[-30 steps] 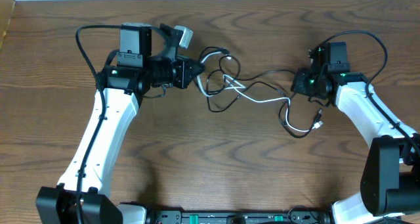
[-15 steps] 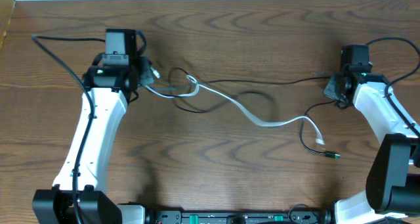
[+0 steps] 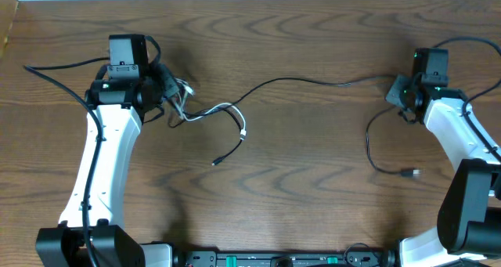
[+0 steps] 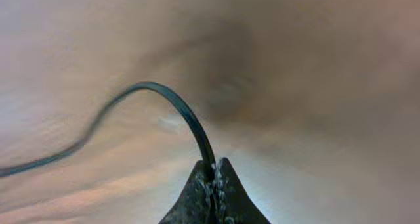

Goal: Untangle cables
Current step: 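Pull the grippers apart, right gripper dragging a black cable rightward, then carry the black cable to the right table edge with right gripper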

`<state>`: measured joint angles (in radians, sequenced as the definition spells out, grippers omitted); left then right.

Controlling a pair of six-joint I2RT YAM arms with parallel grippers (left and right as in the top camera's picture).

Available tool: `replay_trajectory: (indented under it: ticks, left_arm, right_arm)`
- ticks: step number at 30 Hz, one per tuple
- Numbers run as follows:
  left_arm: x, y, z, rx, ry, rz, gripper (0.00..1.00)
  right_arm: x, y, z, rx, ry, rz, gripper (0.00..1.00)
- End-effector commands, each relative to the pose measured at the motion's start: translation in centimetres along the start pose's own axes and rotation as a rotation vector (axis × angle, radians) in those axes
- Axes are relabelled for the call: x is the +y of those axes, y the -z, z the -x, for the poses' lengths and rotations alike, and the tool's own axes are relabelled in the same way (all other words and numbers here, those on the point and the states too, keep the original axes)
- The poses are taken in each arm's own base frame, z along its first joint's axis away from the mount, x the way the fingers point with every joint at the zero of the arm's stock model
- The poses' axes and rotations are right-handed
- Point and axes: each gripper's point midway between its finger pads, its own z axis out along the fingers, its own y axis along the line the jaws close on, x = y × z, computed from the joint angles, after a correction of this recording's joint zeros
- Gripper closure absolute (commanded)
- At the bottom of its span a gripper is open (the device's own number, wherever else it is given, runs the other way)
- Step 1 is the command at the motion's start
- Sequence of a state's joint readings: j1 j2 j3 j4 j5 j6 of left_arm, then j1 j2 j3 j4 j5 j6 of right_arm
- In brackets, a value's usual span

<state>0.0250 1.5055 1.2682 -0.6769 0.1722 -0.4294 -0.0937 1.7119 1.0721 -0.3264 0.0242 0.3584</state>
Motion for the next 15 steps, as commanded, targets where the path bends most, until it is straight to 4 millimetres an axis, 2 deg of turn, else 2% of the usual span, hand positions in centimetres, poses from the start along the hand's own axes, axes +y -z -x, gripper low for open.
replay_trajectory:
  ticks: [1, 4, 8, 11, 15]
  left_arm:
    - [-3.9, 0.6, -2.2, 0.101, -0.115, -0.203, 0.92]
    - [-3.0, 0.3, -2.8, 0.111, -0.146, -0.133, 0.92]
    - [-1.7, -0.3, -3.5, 0.132, -0.146, -0.063, 0.92]
    - [-1.3, -0.5, -3.7, 0.141, -0.144, -0.045, 0.92]
    - [-1.1, -0.5, -3.7, 0.138, -0.144, -0.032, 0.92]
  right_arm:
    - [5.9, 1.2, 1.1, -0.02, 0.146, 0.321, 0.99]
    - [7.5, 3.3, 4.2, -0.12, 0.193, 0.377, 0.99]
    - [8.6, 7.9, 9.8, -0.286, 0.235, 0.379, 0.99]
    - [6.7, 11.8, 14.5, -0.433, 0.168, 0.264, 0.99]
    - [4.8, 16.4, 18.2, -0.569, 0.124, 0.205, 0.99]
